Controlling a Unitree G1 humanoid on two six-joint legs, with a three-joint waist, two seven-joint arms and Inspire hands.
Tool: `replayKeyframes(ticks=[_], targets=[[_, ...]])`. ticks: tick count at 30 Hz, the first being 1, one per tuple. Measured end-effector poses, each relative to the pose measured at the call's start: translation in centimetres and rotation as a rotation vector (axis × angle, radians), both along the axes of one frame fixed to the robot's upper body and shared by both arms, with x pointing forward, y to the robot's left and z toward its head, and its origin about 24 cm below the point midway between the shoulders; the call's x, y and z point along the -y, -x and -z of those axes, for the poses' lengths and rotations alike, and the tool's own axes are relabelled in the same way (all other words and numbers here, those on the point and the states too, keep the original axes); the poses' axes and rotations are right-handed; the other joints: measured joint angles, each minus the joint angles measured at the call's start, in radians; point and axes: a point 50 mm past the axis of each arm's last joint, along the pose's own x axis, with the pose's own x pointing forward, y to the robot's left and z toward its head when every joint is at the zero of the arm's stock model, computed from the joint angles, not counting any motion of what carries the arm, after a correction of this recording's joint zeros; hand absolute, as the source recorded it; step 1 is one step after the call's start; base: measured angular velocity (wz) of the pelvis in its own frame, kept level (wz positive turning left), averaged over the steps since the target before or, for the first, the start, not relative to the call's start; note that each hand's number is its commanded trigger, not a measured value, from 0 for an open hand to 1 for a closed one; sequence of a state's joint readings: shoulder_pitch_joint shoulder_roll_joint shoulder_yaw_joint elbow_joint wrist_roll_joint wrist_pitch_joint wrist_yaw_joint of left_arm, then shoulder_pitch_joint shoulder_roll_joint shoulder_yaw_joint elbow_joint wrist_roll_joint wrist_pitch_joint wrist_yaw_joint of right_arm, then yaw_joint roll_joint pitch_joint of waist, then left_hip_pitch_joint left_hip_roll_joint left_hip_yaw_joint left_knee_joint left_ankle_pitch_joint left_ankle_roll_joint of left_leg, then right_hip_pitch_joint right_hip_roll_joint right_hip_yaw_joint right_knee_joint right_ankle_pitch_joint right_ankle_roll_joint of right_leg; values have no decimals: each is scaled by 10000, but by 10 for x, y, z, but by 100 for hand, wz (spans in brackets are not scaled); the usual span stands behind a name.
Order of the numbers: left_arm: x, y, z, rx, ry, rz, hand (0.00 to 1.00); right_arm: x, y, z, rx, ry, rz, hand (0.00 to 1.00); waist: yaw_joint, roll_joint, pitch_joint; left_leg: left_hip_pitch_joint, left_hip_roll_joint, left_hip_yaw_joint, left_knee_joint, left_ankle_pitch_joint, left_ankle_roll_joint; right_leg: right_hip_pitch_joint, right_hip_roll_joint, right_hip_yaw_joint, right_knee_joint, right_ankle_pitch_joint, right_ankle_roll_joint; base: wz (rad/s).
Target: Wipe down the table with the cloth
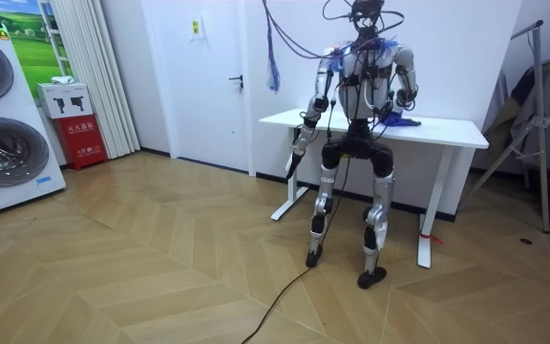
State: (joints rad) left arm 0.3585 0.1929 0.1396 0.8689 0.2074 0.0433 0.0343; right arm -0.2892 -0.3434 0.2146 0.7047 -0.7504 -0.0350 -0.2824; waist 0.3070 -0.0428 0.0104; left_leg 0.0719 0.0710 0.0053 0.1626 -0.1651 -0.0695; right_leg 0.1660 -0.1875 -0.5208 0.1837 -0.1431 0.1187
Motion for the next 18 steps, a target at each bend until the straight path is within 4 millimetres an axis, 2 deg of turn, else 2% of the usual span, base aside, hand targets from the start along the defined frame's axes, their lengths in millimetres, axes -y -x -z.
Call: replayKeyframes(ticks=[4,5,6,7,12,14,16,18], targets=[[3,3,1,-120,67,-72,0,0,-5,-6,231,80,60,98,11,36,6,-255,15,118,41,-1,-3,-288,0,40,-14,-29,44,-11],[2,6,1,-225,60,-112,0,1,-4,-6,266,73,95,40,-20,74,19,-262,14,115,62,4,-10,-278,-1,25,-16,-29,44,0],[2,11,1,-317,39,-175,0,3,-2,-4,213,20,187,5,-57,79,-5,-240,13,103,67,8,-15,-229,-6,-51,-16,-32,50,3],[1,13,0,-362,27,-221,0,5,0,-2,170,-9,255,0,-65,75,-16,-227,12,93,72,8,-15,-201,-6,-58,-16,-38,59,4],[0,32,-1,-776,-51,-421,0,24,20,12,-100,-211,1161,0,-248,62,-54,101,8,98,38,9,-20,110,-6,-53,-21,-53,81,0],[0,30,0,-744,-44,-423,0,30,30,18,-254,-243,1385,0,-331,18,-104,124,9,109,33,9,-20,126,-7,-29,-22,-59,90,-3],[1,26,0,-617,3,-433,0,32,37,19,-179,-331,1454,0,-381,29,-112,120,10,173,35,9,-20,130,-4,108,-29,-61,93,-9],[2,18,0,-403,5,-365,0,25,36,14,102,-365,1100,0,-724,29,-138,118,10,220,45,9,-20,102,2,306,-31,-66,94,-7]])
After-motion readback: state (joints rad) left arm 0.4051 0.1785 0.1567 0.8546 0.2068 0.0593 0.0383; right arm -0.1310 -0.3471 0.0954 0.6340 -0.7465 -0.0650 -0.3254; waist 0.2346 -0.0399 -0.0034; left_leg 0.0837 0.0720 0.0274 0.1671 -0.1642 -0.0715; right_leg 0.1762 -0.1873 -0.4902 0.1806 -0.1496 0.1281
